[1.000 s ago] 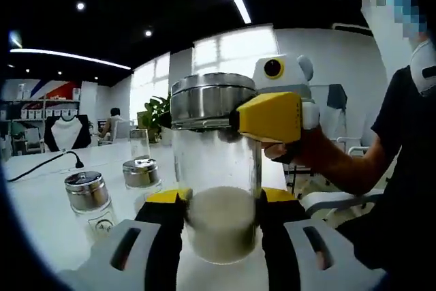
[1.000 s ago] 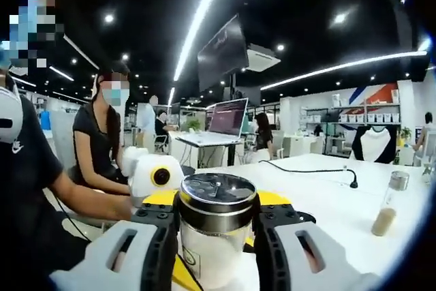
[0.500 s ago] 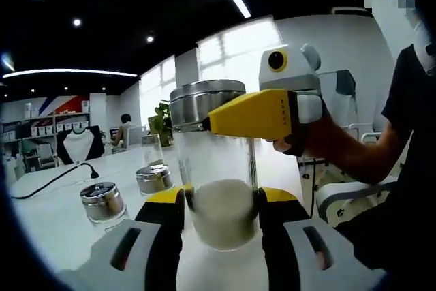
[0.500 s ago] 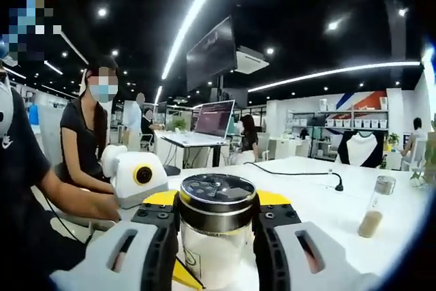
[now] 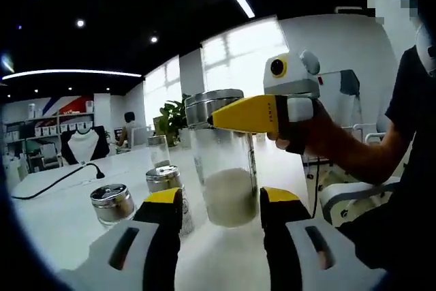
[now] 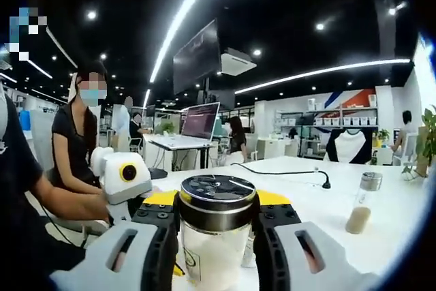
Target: Rotate the seasoning bottle until the label or dispensing opening points toward the visible target arrow and the bottle remains upright within the marked orientation range
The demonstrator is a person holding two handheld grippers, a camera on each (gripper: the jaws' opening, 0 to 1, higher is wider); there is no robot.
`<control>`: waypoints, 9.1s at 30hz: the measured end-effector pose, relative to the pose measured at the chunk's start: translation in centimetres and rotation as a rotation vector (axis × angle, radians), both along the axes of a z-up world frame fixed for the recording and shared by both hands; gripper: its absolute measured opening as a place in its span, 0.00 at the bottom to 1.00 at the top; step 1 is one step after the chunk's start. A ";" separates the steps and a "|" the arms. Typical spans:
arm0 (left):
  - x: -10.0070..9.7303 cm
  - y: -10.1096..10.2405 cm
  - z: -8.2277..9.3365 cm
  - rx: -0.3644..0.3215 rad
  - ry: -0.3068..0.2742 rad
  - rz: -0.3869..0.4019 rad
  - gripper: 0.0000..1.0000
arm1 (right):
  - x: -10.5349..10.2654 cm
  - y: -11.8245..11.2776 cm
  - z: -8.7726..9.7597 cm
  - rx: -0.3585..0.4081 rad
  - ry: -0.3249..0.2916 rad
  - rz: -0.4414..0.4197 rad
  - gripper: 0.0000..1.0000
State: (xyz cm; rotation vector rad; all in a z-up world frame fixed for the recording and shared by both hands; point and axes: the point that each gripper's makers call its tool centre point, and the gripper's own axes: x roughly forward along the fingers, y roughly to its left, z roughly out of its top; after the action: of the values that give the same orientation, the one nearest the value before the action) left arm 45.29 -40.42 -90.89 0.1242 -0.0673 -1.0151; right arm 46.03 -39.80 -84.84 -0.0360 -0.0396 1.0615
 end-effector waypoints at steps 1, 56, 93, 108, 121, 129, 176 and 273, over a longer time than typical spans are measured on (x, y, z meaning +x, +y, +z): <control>0.2 0.2 0.3 -0.006 -0.010 0.012 0.51 | 0.2 -0.2 0.0 0.002 0.002 -0.007 0.39; 4.5 6.4 -0.7 0.046 0.100 0.292 0.95 | 8.6 -6.3 -3.9 -0.049 0.026 -0.206 0.40; 4.3 6.2 -1.0 0.056 0.115 0.278 0.94 | 8.2 -6.5 -4.2 0.002 0.052 -0.145 0.40; 4.4 6.0 -1.4 0.063 0.122 0.277 0.94 | 8.1 -5.9 -4.2 -0.003 0.051 -0.136 0.40; 4.5 6.4 -1.1 0.064 0.114 0.286 0.94 | 8.1 -6.0 -4.3 -0.010 0.053 -0.149 0.40; 4.4 6.3 -1.2 0.066 0.115 0.287 0.94 | 8.2 -6.0 -4.3 -0.005 0.048 -0.133 0.40; 4.7 7.1 1.1 -0.071 0.109 0.291 0.97 | 10.1 -10.5 1.0 0.106 -0.017 -0.249 0.37; 5.8 8.7 -0.2 -0.029 0.116 0.343 0.93 | 28.9 -11.7 -5.8 -0.085 -0.055 -0.579 0.53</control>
State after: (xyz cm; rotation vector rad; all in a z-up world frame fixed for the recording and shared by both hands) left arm 51.09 -31.75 -91.13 0.0475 0.0442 -0.6770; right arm 74.94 -51.51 -90.66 -0.1452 -0.0314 0.4828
